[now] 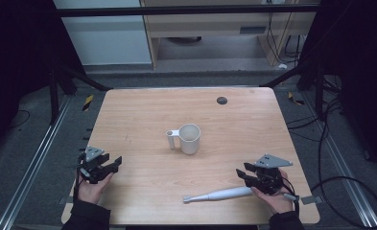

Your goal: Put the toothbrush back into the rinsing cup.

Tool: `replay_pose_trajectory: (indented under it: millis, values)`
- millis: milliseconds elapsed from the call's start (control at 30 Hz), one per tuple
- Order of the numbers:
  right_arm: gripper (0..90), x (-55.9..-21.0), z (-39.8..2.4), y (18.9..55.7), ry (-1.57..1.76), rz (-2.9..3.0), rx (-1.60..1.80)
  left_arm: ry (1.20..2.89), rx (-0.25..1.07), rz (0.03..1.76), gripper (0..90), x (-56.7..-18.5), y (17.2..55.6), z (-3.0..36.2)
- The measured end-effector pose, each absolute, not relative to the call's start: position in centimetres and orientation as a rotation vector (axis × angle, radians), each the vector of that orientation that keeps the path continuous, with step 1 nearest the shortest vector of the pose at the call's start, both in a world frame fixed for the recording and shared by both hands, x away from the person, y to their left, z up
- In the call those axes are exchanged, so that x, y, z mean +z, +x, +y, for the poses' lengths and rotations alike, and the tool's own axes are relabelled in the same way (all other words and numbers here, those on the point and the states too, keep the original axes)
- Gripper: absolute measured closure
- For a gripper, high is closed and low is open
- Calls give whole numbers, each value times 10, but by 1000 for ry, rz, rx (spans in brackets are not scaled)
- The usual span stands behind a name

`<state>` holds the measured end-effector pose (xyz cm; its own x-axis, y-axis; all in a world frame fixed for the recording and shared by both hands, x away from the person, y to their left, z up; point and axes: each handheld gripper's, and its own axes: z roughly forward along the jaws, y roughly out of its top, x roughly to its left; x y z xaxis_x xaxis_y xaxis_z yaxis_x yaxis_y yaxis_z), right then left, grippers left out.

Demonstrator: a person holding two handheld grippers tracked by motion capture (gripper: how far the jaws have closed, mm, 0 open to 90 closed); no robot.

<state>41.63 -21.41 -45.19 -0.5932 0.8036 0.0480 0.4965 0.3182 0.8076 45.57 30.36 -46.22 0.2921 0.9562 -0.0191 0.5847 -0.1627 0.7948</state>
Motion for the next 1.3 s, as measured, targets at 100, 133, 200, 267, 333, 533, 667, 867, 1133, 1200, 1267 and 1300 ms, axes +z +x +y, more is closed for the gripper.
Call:
replay_pose_trajectory:
  millis: [100,133,200,267,333,533,667,867,1133,1200,1267,1300]
  values:
    - [619,-452,-208,415,1142,2252,1175,1852,660,1381,442,-462,456,303]
    - [622,-452,-206,415,1136,2261,1175,1852,660,1381,443,-462,456,303]
    - [636,-452,-203,414,1122,2273,1175,1855,658,1379,444,-462,456,302]
    - [655,-452,-199,413,1120,2278,1172,1857,657,1379,445,-462,456,302]
    - [661,-452,-198,414,1119,2289,1171,1854,655,1377,445,-462,456,301]
    - [771,-455,-193,415,1122,2363,1236,1869,653,1370,445,-463,456,298]
    - [845,-456,-186,413,1091,2413,1268,1872,651,1366,447,-463,456,297]
    - [898,-460,-177,409,1049,2478,1269,1882,652,1360,448,-463,455,297]
    - [900,-462,-167,403,1009,2544,1278,1888,651,1358,448,-464,455,295]
    - [900,-463,-166,402,1012,2555,1278,1888,652,1357,448,-464,455,295]
    - [900,-464,-164,401,997,2571,1284,1889,652,1357,448,-464,455,295]
    - [900,-466,-161,400,989,2594,1275,1889,651,1357,449,-464,455,295]
